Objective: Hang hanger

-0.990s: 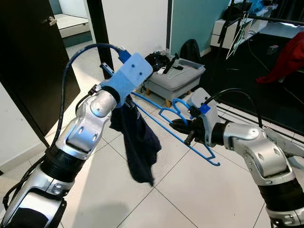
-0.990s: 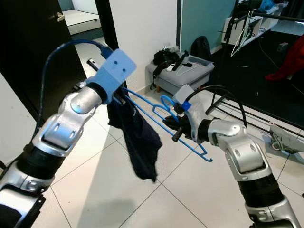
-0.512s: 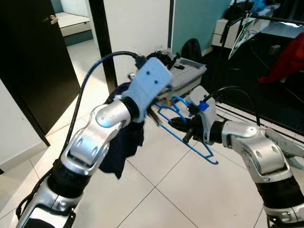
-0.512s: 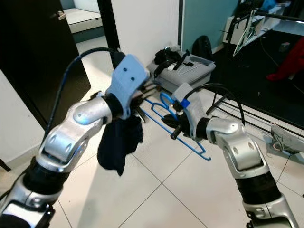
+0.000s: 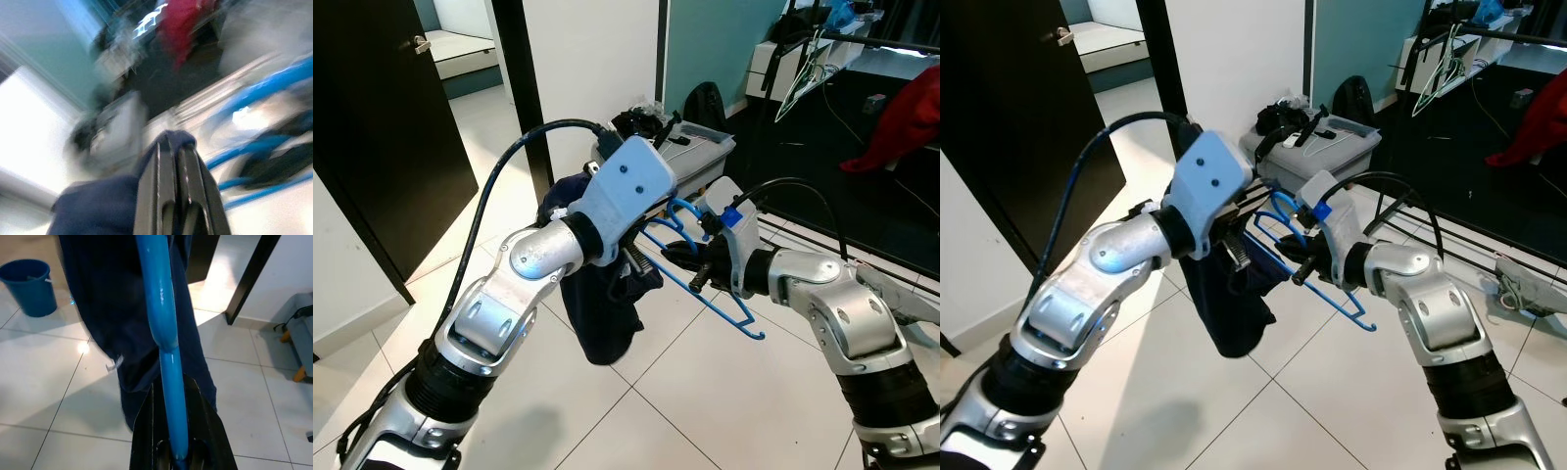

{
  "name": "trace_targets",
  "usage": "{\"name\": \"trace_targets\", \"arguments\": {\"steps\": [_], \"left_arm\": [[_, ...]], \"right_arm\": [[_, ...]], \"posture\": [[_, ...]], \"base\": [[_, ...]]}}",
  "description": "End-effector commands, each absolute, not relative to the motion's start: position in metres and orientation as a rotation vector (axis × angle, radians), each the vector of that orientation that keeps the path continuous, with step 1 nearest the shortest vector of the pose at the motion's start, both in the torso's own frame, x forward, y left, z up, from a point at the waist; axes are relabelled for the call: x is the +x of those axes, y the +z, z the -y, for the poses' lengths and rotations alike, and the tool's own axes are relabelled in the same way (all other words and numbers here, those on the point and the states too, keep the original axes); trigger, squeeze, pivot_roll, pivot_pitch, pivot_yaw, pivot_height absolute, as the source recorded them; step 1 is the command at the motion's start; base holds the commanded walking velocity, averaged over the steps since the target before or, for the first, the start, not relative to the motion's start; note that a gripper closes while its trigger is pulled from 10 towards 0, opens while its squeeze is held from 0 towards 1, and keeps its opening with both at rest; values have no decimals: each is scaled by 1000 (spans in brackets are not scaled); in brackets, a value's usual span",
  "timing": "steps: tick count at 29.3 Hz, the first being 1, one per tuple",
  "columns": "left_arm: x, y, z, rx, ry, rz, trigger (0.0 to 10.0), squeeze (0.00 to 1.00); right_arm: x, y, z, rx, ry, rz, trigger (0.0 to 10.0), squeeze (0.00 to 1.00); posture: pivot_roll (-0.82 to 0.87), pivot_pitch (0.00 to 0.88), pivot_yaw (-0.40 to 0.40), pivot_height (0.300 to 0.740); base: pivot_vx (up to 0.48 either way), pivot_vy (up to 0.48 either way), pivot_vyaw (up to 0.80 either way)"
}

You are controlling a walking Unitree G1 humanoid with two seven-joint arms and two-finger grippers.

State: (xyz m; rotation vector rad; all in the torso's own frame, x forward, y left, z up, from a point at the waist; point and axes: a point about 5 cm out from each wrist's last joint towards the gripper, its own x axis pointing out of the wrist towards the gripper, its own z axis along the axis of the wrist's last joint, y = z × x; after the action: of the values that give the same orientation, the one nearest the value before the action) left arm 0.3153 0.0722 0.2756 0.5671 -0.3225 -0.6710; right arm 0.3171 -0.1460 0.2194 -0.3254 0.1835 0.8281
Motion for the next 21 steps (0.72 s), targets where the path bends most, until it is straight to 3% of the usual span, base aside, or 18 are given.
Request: {"name": "trace_targets", "arguments": {"steps": [1, 12, 13, 14, 15, 21], "left_arm": [[328, 275, -94, 609, -533, 280, 10000, 0], [305, 285, -69, 457, -702, 373, 10000, 0], [303, 285, -67, 429, -717, 379, 10000, 439], [303, 285, -67, 429, -717, 379, 10000, 439], [299, 288, -62, 379, -758, 393, 10000, 1000], [291, 291, -53, 332, -835, 424, 10000, 1000]], "right_arm": [[317, 230, 143, -308, 835, -109, 10000, 0], [319, 248, 135, -132, 869, 14, 10000, 0], [319, 248, 135, -129, 869, 17, 10000, 0], [319, 248, 135, -129, 869, 17, 10000, 0], [319, 248, 135, -127, 866, 18, 10000, 0], [322, 248, 135, -114, 846, 28, 10000, 0]], "posture": [[-63, 0, 55, 740], [-60, 0, 54, 740], [-60, 0, 54, 740], [-60, 0, 54, 740], [-60, 0, 51, 740], [-60, 0, 52, 740]], "base": [[0, 0, 0], [0, 0, 0], [0, 0, 0], [0, 0, 0], [0, 0, 0], [0, 0, 0]]}}
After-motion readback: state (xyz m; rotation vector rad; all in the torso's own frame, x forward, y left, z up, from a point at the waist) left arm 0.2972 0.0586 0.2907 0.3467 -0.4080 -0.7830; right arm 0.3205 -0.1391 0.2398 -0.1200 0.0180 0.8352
